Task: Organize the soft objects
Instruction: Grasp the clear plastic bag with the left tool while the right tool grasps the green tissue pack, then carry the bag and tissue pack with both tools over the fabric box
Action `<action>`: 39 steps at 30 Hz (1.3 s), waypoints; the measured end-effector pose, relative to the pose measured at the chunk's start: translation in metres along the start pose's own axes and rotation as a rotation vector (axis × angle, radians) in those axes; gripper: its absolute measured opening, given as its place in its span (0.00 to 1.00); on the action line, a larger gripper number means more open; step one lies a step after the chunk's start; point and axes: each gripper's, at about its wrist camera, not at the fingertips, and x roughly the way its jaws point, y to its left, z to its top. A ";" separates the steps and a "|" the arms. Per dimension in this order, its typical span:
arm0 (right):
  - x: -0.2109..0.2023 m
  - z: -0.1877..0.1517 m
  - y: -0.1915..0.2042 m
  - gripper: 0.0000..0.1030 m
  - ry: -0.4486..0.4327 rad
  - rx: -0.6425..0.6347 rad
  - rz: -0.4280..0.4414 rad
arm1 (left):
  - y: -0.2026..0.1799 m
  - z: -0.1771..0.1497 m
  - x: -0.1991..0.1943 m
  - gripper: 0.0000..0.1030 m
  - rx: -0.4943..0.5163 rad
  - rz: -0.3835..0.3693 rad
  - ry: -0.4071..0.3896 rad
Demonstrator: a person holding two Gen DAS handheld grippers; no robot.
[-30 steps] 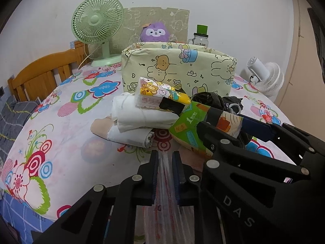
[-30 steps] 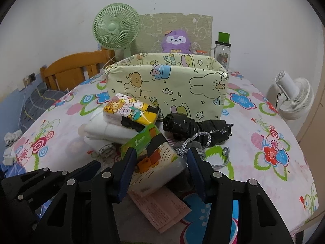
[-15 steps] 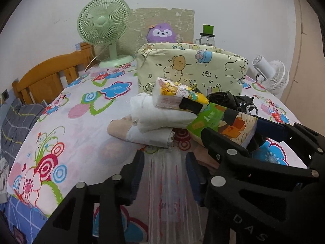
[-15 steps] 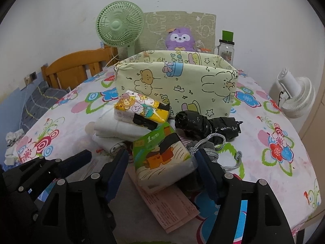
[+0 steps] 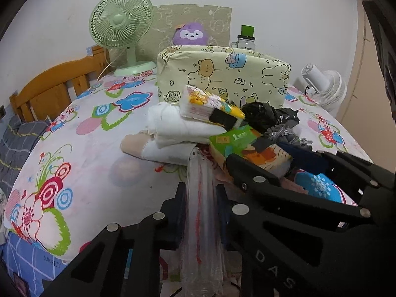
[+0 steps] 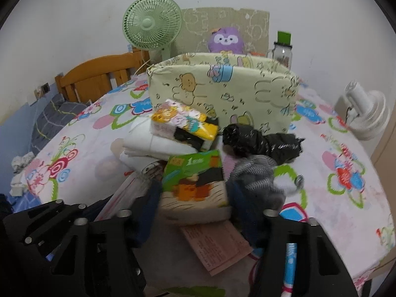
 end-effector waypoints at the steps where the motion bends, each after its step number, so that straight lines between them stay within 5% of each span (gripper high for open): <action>1: 0.000 0.001 -0.001 0.55 0.004 0.006 0.006 | -0.001 0.002 -0.001 0.20 0.005 -0.001 -0.004; 11: -0.005 0.005 -0.009 0.44 0.016 0.070 0.048 | -0.005 0.010 -0.005 0.20 0.002 -0.056 -0.012; 39: -0.075 0.078 -0.020 0.44 -0.141 0.109 -0.045 | -0.025 0.087 -0.060 0.20 0.058 -0.100 -0.163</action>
